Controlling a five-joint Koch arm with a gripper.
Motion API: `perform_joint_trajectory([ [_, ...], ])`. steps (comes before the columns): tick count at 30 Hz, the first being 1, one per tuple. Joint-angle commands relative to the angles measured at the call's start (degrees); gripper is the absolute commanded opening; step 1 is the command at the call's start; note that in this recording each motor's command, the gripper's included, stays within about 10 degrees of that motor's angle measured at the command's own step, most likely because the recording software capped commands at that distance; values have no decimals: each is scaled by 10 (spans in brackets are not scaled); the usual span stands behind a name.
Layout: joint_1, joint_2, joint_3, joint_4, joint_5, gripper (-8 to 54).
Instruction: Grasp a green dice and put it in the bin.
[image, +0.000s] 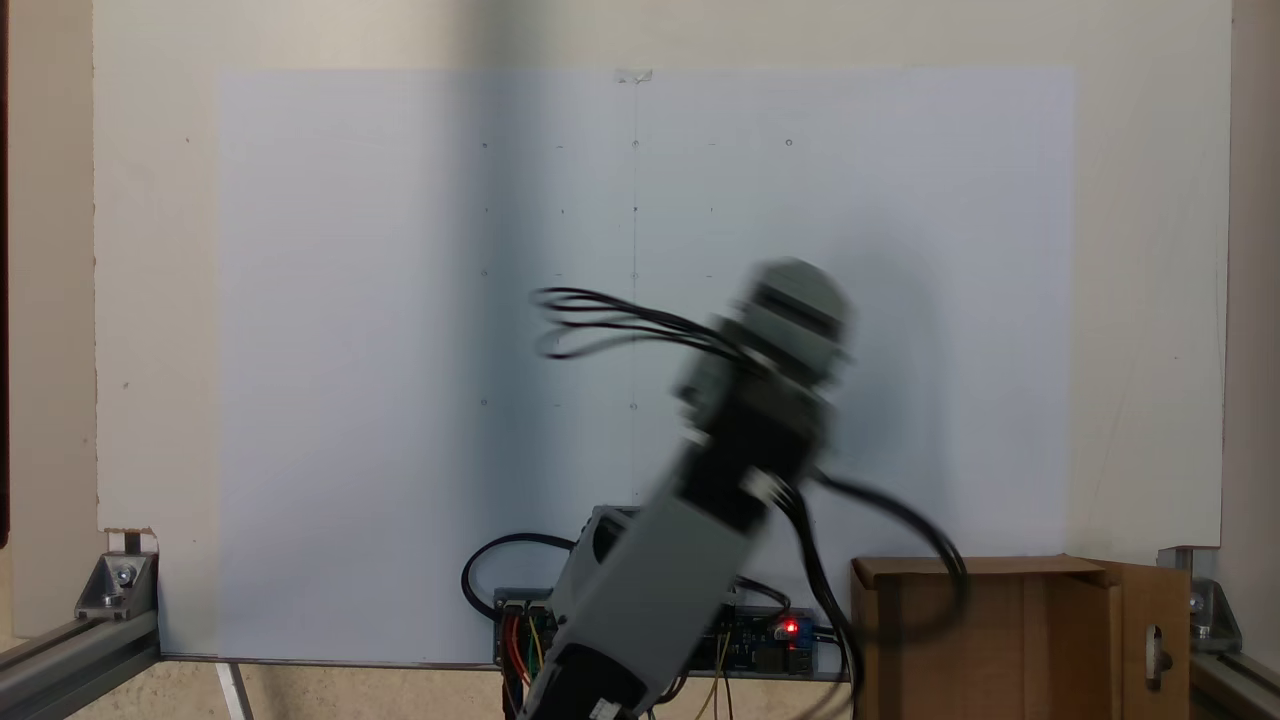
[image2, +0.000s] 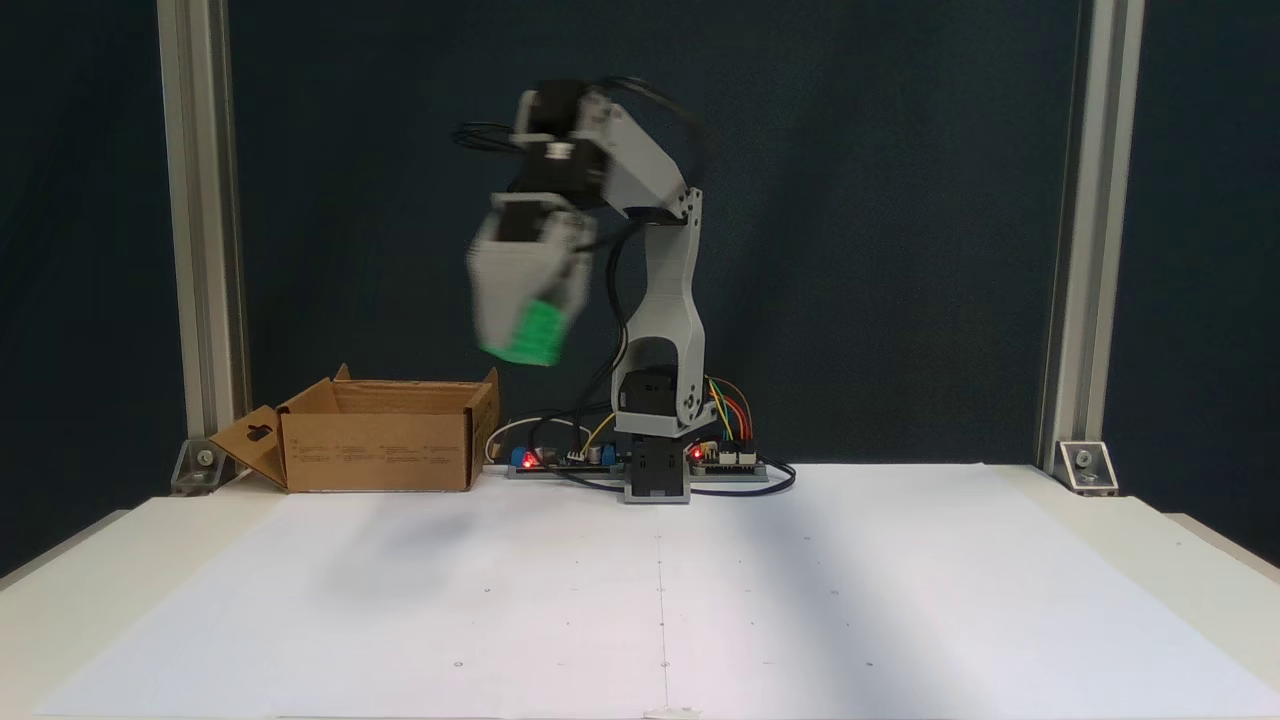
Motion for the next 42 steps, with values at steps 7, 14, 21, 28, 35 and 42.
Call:
perform_joint_trajectory([
  [7, 313, -28, -98, -32, -140, 115],
  [14, 512, -114, -154, -99, -168, 114],
  [21, 641, -199, -157, -155, -204, 114],
  [28, 704, -243, -157, -140, -219, 114],
  [35, 711, -254, -157, -97, -219, 114],
  [42, 709, -254, -157, -65, -219, 114],
])
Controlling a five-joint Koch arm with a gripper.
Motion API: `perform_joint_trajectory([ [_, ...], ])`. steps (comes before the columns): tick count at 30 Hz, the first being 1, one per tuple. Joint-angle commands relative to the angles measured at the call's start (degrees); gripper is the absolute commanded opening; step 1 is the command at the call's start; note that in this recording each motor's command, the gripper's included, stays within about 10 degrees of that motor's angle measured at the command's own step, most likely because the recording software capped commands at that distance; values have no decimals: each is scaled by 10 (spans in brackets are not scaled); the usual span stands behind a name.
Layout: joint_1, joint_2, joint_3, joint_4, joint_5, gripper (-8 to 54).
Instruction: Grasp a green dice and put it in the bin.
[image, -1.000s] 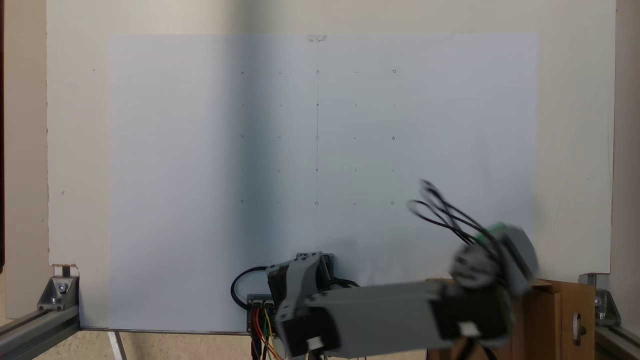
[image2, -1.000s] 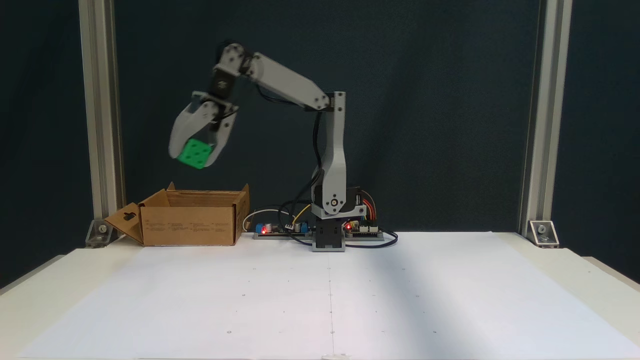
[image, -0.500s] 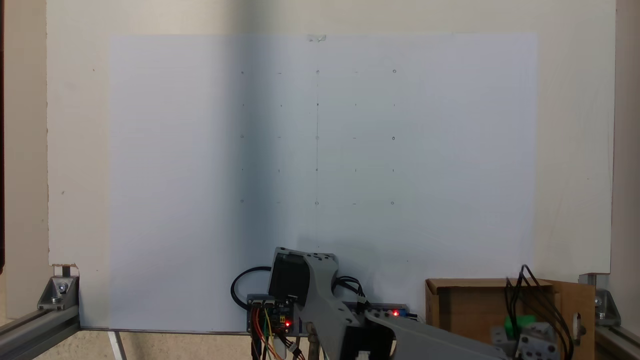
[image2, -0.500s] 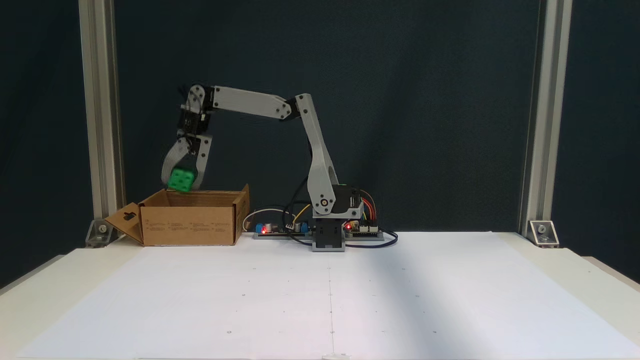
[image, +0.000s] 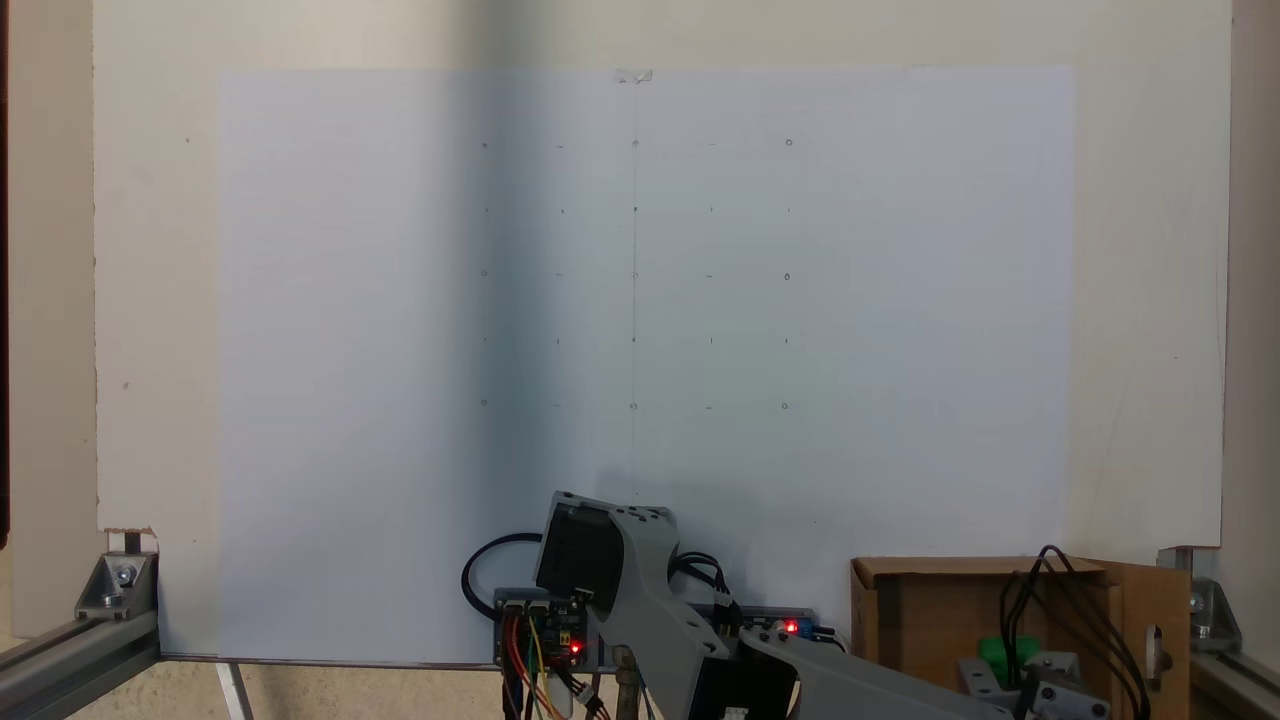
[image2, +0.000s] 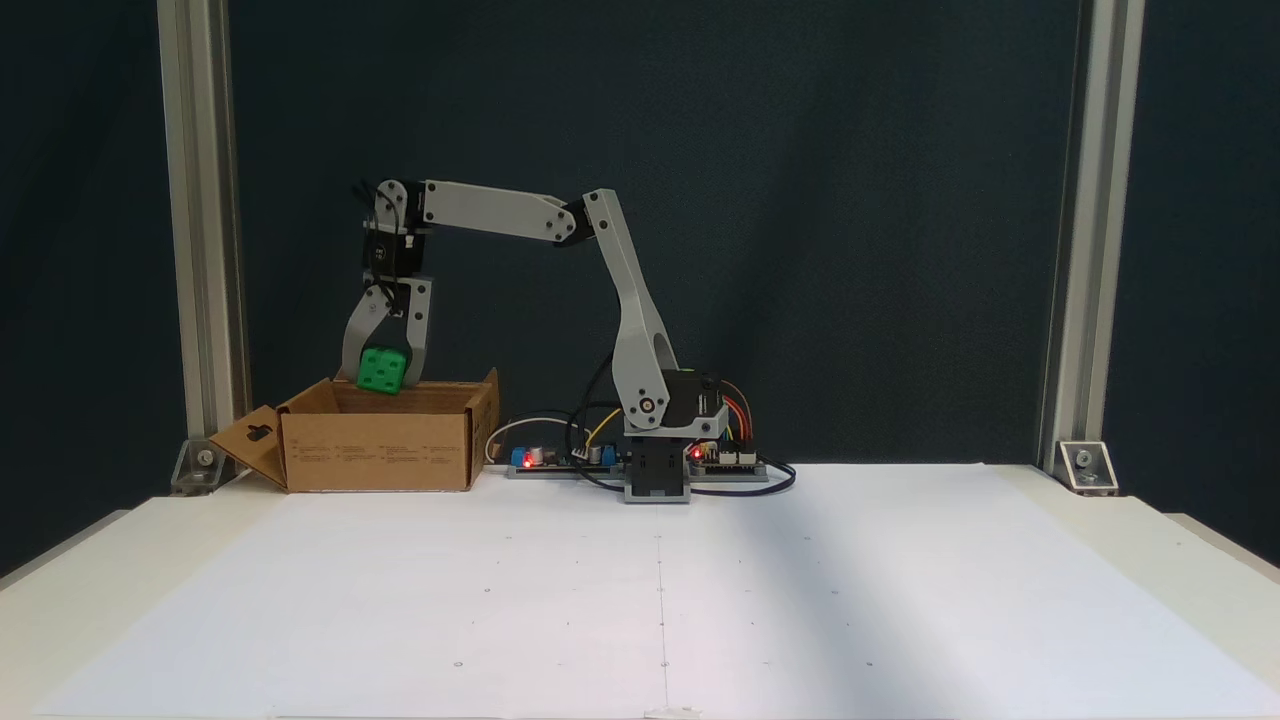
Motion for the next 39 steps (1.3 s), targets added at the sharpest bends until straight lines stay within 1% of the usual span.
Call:
perform_joint_trajectory([
  [1, 9, 14, -34, 7, -48, 114],
  [2, 8, 12, -33, 8, -47, 115],
  [3, 6, 10, -29, 8, -47, 195],
  [4, 5, 9, -28, 8, -47, 298],
  [6, 2, -2, -26, 8, -47, 360],
  [7, -1, -4, -26, 7, -47, 401],
  [15, -10, -3, -26, -7, -47, 408],
  [17, -20, 19, -26, -13, -47, 409],
  [20, -47, 77, -26, -18, -37, 409],
  [22, -75, 115, -27, -33, 0, 408],
  [26, -156, 180, -32, -76, 79, 408],
  [29, -233, 223, -33, -95, 115, 408],
  [34, -357, 280, -32, -95, 126, 409],
  [39, -527, 299, -32, -95, 128, 410],
])
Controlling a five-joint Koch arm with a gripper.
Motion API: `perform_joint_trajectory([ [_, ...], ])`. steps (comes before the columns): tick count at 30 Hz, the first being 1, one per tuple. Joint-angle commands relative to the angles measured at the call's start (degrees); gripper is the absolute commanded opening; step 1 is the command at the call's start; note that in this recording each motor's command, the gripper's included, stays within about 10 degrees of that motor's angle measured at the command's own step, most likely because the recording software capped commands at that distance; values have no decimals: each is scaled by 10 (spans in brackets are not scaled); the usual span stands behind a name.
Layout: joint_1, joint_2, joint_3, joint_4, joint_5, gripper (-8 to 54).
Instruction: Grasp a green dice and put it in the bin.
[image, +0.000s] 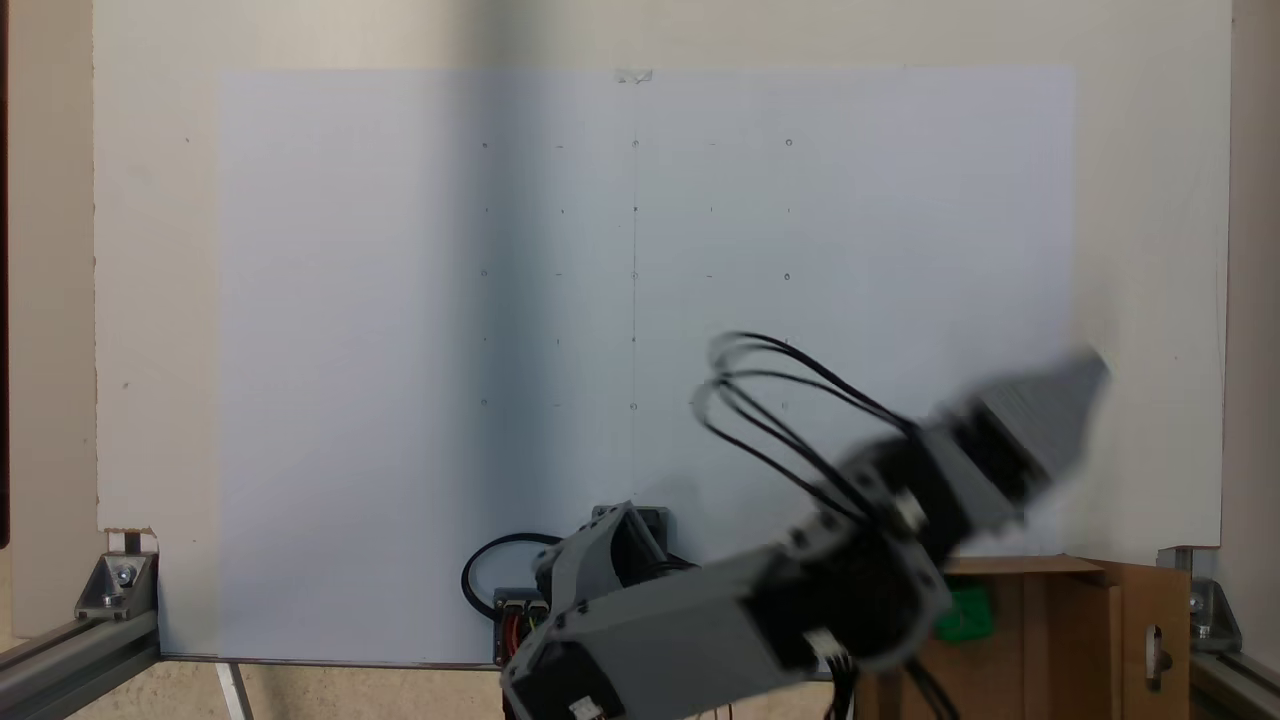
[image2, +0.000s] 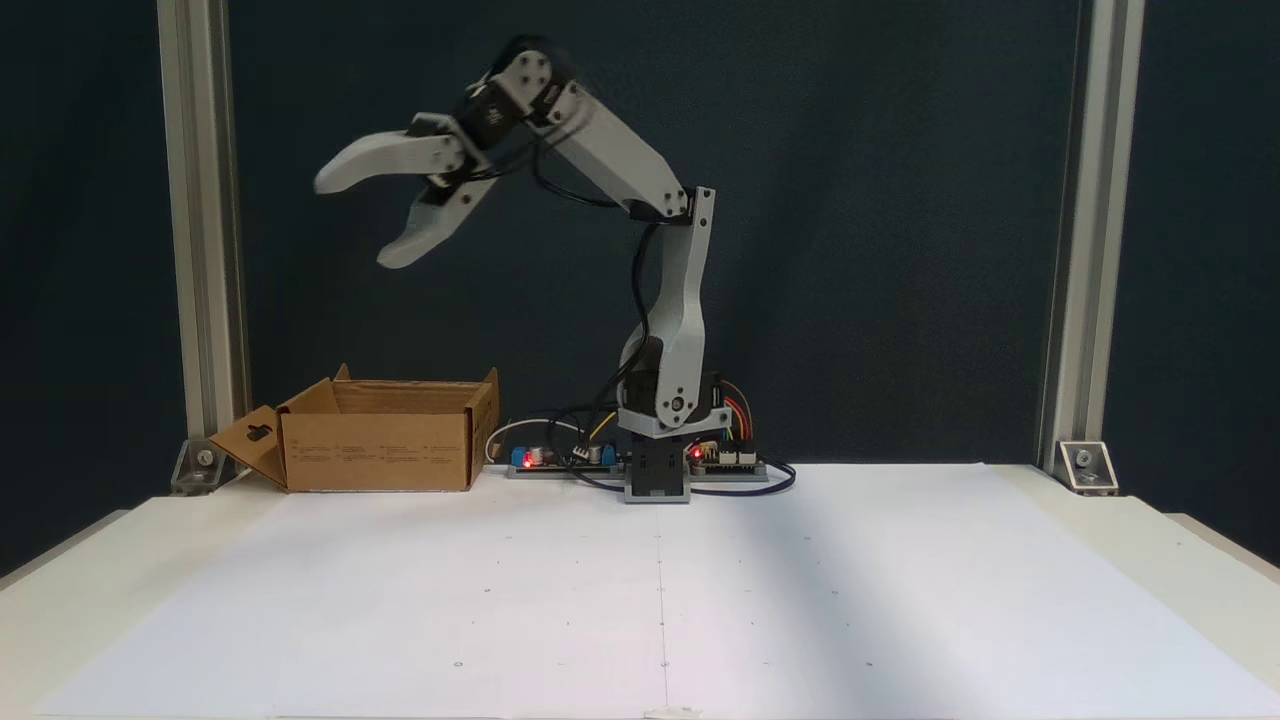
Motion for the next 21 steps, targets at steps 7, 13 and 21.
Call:
perform_joint_trajectory([
  [7, -283, 25, -31, -28, 29, 439],
  [13, -458, 28, 4, -30, 30, 442],
  [21, -582, 69, 131, -102, 32, 447],
])
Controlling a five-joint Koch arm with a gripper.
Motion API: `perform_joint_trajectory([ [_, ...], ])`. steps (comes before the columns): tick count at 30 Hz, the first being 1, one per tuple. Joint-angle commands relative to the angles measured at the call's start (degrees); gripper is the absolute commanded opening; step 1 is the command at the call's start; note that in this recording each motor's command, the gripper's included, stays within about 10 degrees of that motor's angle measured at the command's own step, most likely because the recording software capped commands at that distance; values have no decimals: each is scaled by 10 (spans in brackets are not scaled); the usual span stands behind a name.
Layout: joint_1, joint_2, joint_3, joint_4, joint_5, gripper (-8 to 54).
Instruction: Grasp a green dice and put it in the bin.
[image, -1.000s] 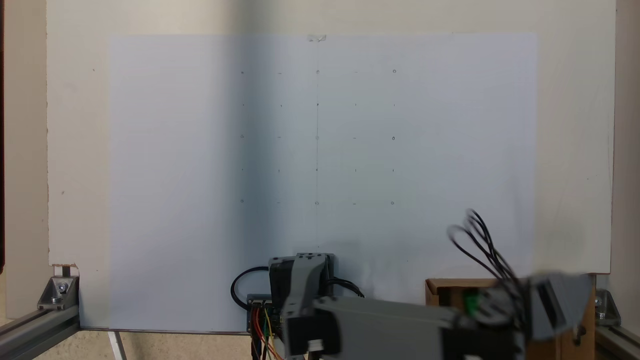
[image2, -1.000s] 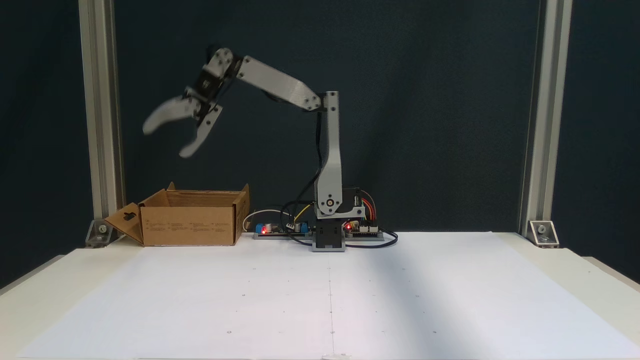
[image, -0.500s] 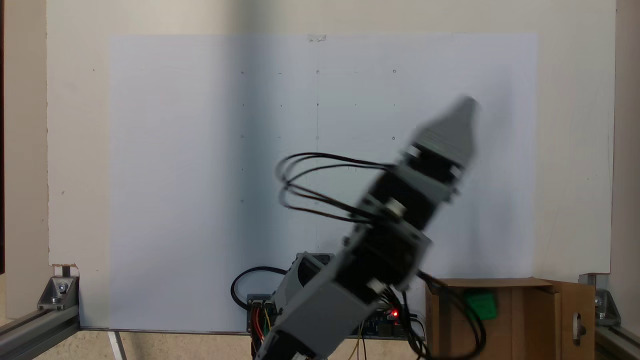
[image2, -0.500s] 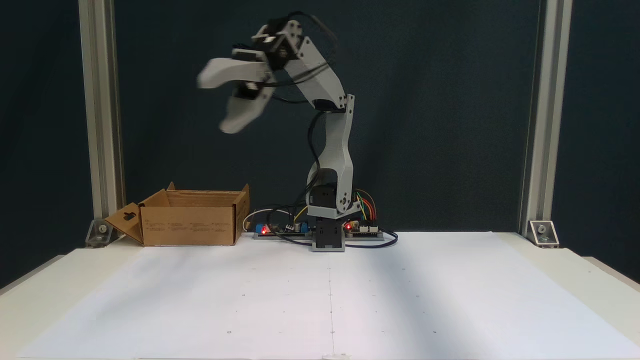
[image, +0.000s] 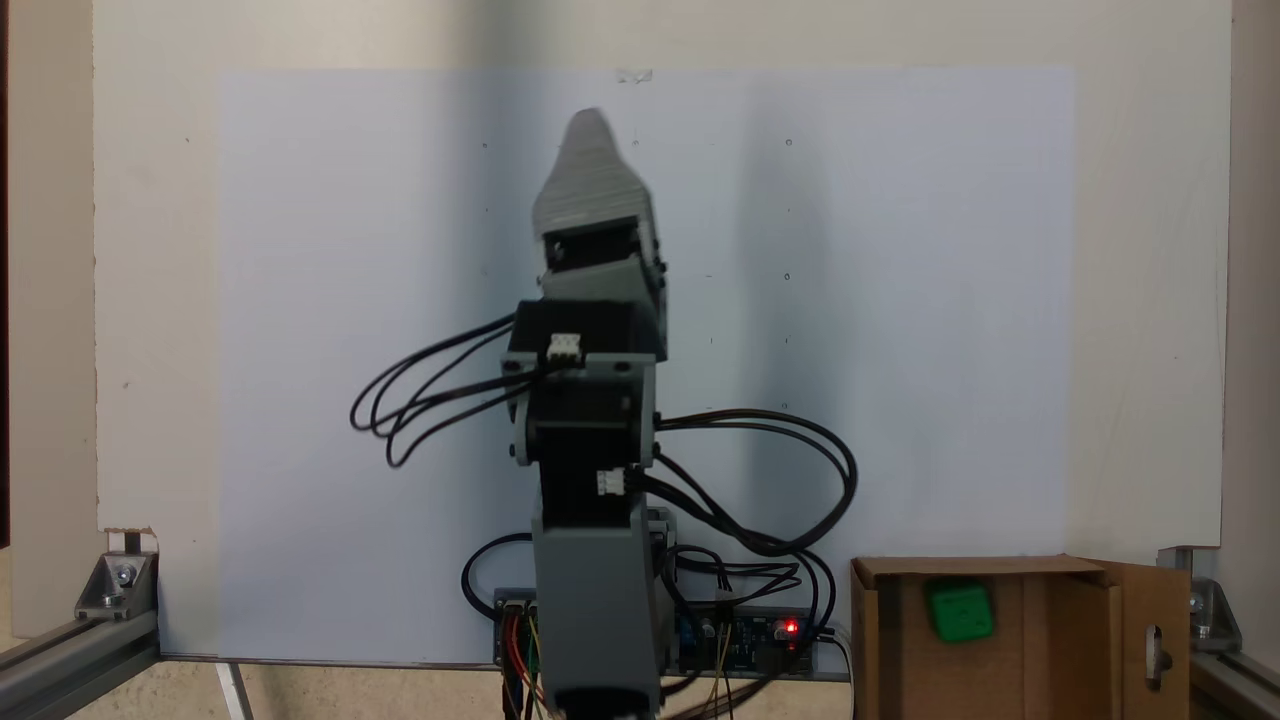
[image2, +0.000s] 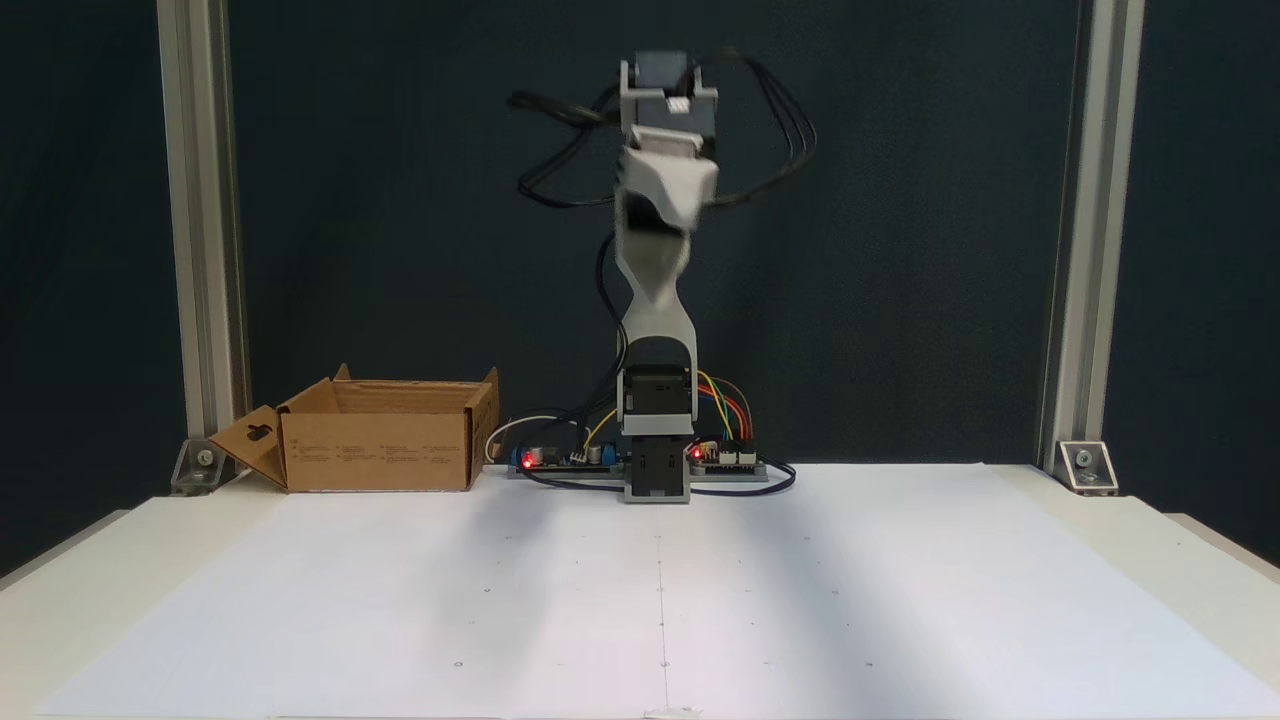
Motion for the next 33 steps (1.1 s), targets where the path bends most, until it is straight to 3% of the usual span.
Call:
perform_joint_trajectory([
  [1, -18, 47, 33, -96, 30, 446],
  [12, -21, 193, 393, -316, 39, 442],
  [33, 62, 265, 758, -724, 102, 456],
])
